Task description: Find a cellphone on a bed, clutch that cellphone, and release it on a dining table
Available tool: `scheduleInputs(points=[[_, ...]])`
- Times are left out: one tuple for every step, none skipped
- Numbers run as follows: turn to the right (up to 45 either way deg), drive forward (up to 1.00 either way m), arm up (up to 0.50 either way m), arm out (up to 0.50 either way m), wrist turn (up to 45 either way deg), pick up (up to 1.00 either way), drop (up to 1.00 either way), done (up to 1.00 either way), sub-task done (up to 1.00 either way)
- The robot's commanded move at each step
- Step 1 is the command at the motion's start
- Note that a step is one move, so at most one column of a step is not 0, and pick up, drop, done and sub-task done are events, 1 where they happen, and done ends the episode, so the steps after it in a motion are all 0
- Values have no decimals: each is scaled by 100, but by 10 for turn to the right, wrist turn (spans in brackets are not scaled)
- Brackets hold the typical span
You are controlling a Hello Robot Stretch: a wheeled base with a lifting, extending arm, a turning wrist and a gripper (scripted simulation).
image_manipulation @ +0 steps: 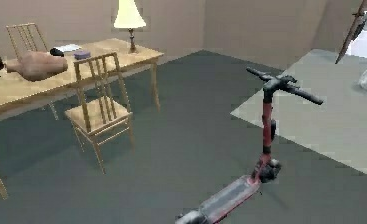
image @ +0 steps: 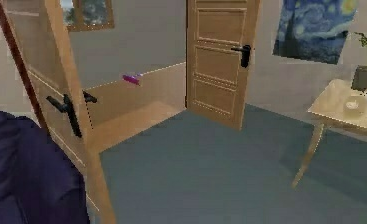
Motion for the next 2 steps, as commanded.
scheduleInputs(points=[[0, 20, 0, 0, 0, 0, 0, 0, 0], [420, 0, 0, 0, 0, 0, 0, 0, 0]])
